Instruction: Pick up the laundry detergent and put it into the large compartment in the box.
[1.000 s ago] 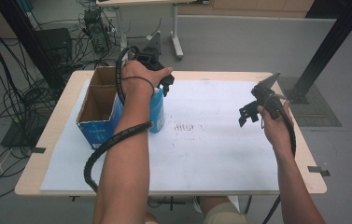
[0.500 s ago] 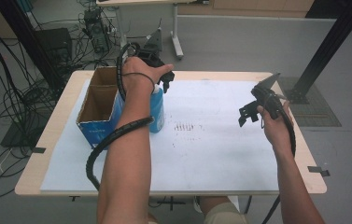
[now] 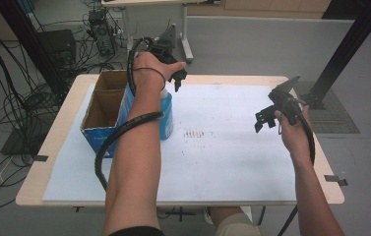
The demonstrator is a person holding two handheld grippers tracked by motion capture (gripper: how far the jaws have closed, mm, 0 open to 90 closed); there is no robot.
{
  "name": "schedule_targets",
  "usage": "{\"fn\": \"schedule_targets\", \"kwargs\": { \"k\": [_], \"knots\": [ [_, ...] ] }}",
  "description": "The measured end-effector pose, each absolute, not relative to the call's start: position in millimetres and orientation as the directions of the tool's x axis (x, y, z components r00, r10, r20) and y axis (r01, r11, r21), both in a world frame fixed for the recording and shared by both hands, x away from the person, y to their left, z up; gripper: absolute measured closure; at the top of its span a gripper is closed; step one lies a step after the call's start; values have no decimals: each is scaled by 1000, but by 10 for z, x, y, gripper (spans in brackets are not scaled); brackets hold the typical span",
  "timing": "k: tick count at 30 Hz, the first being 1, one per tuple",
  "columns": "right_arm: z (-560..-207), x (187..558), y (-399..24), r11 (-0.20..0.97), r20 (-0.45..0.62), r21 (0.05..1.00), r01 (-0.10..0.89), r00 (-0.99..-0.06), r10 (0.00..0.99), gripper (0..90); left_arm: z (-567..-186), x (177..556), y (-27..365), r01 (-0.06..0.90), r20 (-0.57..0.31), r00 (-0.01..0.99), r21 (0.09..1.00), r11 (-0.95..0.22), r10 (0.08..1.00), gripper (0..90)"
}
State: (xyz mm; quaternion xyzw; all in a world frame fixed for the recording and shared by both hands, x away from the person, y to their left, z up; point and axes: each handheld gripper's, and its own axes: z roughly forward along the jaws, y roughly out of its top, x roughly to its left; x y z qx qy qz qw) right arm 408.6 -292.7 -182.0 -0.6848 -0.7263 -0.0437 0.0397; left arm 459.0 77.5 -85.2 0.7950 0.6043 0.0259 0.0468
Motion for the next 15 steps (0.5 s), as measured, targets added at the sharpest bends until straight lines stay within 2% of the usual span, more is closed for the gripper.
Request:
{"fn": "schedule_targets", "kwargs": {
  "k": [15],
  "knots": [
    [-1797, 4064, -2947, 48, 107, 13, 999, -50, 993, 53, -943, 4787, 766, 958, -1, 275, 84, -274, 962, 58]
  ]
}}
